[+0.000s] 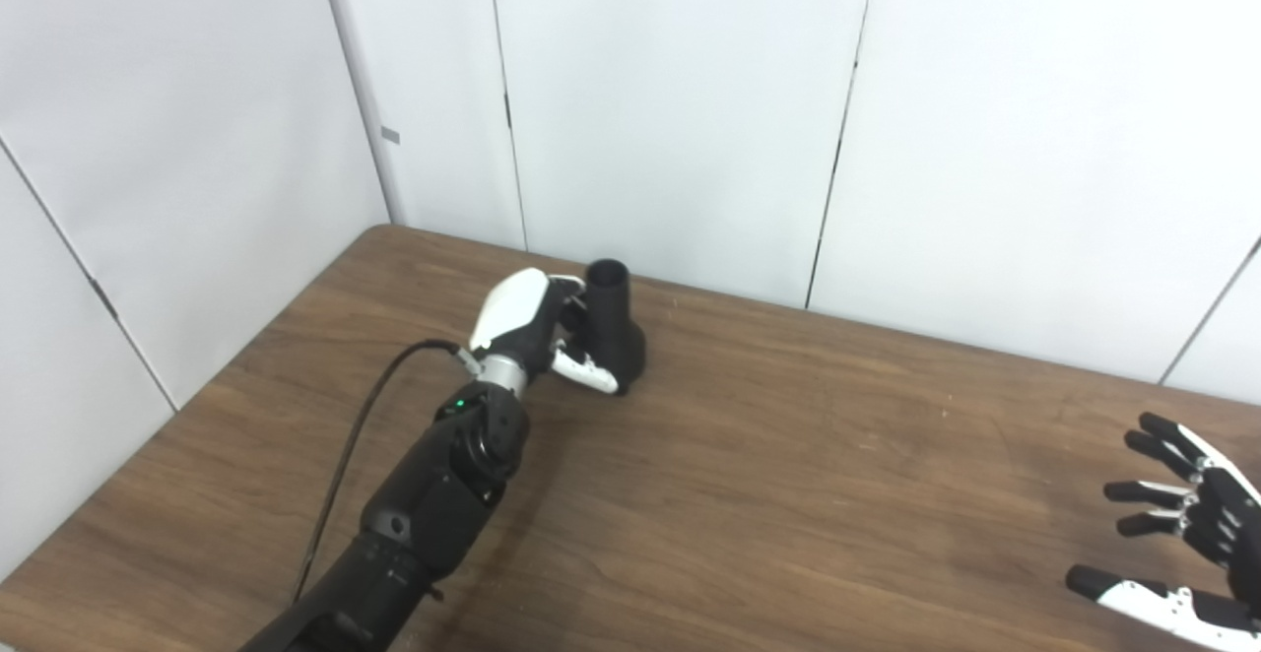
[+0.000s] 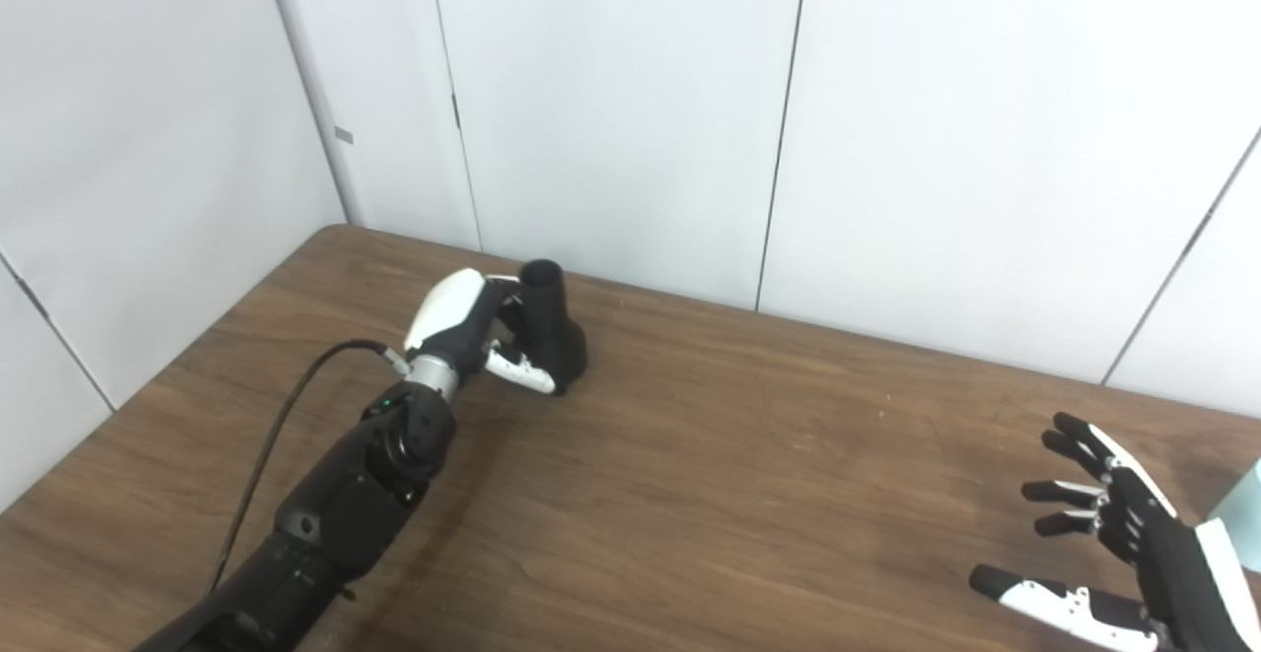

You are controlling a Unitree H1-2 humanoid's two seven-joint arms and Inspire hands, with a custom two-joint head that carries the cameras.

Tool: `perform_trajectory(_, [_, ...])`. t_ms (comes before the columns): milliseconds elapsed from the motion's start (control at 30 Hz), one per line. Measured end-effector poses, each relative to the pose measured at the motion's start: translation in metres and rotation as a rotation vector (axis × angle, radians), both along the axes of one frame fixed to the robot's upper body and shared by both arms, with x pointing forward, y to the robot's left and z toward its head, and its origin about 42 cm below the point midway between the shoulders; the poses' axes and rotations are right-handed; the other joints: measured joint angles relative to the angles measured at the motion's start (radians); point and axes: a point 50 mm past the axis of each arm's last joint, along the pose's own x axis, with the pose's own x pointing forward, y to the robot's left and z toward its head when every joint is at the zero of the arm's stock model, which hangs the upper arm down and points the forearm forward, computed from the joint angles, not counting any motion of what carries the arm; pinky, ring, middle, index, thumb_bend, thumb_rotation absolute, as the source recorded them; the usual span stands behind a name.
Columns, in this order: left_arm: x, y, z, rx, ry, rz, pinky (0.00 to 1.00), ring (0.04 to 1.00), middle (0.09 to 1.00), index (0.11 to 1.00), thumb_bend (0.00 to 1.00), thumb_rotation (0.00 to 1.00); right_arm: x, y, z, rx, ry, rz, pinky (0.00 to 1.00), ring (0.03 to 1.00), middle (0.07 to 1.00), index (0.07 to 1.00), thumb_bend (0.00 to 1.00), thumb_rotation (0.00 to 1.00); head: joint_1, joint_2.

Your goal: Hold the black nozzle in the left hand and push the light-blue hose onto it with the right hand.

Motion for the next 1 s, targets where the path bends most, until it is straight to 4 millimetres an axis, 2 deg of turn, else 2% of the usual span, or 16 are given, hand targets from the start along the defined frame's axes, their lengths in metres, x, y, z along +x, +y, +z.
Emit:
perform_trajectory(133, [-0.005,-0.023,0.0,-0.027,0.021,-0.117,1.0,0.652,0.483,0.488,0.53,0.0,0.0,0.002,0.0,0.0,-0.002,-0.002,0.57,0.683,0.853,0.87,0.7,0.18,-0.032,0.005])
perform_trajectory(333, [-0.013,-0.039,-0.001,-0.026,0.027,-0.194,1.0,0.652,0.475,0.49,0.53,0.0,0.0,0.007,0.0,-0.001,-0.007,-0.009,0.57,0.683,0.853,0.87,0.69,0.17,-0.083,0.008])
perform_trajectory(433, [-0.015,-0.054,-0.003,-0.001,0.002,-0.273,1.0,0.643,0.482,0.486,0.53,0.0,-0.001,0.011,0.0,0.006,0.007,-0.02,0.58,0.691,0.852,0.866,0.69,0.17,-0.092,0.014])
perform_trajectory(467, [-0.016,-0.06,-0.004,-0.003,-0.005,-0.295,1.0,0.642,0.482,0.486,0.53,0.0,-0.001,0.013,0.002,0.006,0.012,-0.024,0.59,0.701,0.853,0.866,0.68,0.17,-0.124,0.029])
perform_trajectory(500, [-0.017,-0.066,-0.005,-0.009,-0.01,-0.318,1.0,0.643,0.485,0.484,0.53,0.0,-0.002,0.014,0.004,0.003,0.016,-0.028,0.6,0.708,0.848,0.865,0.68,0.17,-0.124,0.029])
perform_trajectory(633, [-0.021,-0.09,-0.008,-0.029,-0.041,-0.424,1.0,0.648,0.485,0.485,0.53,0.0,-0.001,0.016,0.004,-0.028,0.011,-0.045,0.59,0.705,0.841,0.859,0.69,0.21,-0.157,0.018])
perform_trajectory(800, [-0.024,-0.106,-0.013,-0.036,-0.076,-0.523,1.0,0.654,0.47,0.494,0.53,0.0,0.001,0.014,-0.003,-0.037,0.0,-0.057,0.56,0.691,0.839,0.858,0.69,0.24,-0.172,0.018])
perform_trajectory(1000, [-0.028,-0.128,-0.015,-0.039,-0.073,-0.628,1.0,0.654,0.473,0.491,0.53,0.0,0.002,0.014,-0.003,-0.035,-0.012,-0.06,0.55,0.686,0.84,0.858,0.67,0.3,-0.195,0.025])
